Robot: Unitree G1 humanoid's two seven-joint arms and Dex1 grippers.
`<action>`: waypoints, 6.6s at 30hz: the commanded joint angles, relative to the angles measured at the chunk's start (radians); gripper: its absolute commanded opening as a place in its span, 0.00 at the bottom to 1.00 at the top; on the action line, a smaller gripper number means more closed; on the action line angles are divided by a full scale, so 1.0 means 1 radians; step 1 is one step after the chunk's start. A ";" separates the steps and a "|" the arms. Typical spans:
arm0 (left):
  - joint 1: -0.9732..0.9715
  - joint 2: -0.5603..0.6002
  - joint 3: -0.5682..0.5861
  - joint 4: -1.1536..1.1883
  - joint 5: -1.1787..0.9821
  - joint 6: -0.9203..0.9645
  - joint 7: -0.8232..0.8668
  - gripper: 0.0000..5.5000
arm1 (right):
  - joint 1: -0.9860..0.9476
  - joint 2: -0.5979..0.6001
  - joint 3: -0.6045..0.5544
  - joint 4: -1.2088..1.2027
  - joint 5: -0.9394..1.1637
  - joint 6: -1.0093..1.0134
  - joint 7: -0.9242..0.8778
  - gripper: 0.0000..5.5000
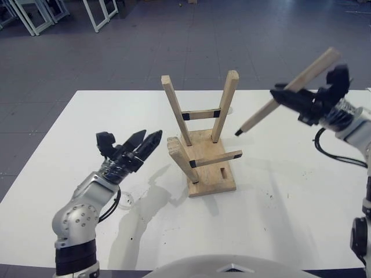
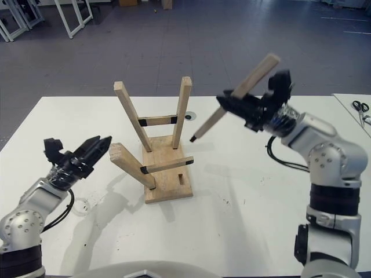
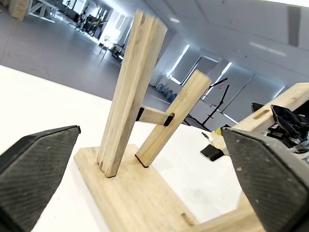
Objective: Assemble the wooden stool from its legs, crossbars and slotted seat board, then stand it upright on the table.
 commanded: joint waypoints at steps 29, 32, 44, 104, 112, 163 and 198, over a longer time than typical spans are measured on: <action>0.012 -0.019 -0.104 0.092 0.225 -0.089 -0.107 1.00 | -0.131 0.108 0.350 0.517 -0.332 -0.735 0.673 0.37; 0.019 -0.018 -0.103 0.085 0.227 -0.084 -0.110 1.00 | -0.117 0.075 0.393 0.481 -0.304 -0.726 0.673 0.37; 0.028 -0.001 -0.109 0.059 0.220 -0.052 -0.118 1.00 | -0.168 0.083 0.498 0.491 -0.313 -0.739 0.673 0.37; -0.548 -0.018 -0.860 0.136 0.945 0.121 0.213 0.64 | 0.104 0.239 0.449 0.043 -0.542 -0.055 -0.209 0.37; -0.567 -0.127 -0.675 0.046 0.917 0.124 0.254 0.64 | 0.110 0.233 0.492 0.080 -0.576 -0.076 -0.203 0.37; -0.326 -0.146 -0.319 0.166 0.750 -0.155 0.141 0.64 | 0.139 -0.097 0.746 0.068 -0.540 -0.146 0.208 0.37; -0.080 0.031 -0.488 0.094 0.875 -0.190 0.006 0.63 | -0.045 -0.064 0.527 0.199 -0.792 -0.436 0.149 0.76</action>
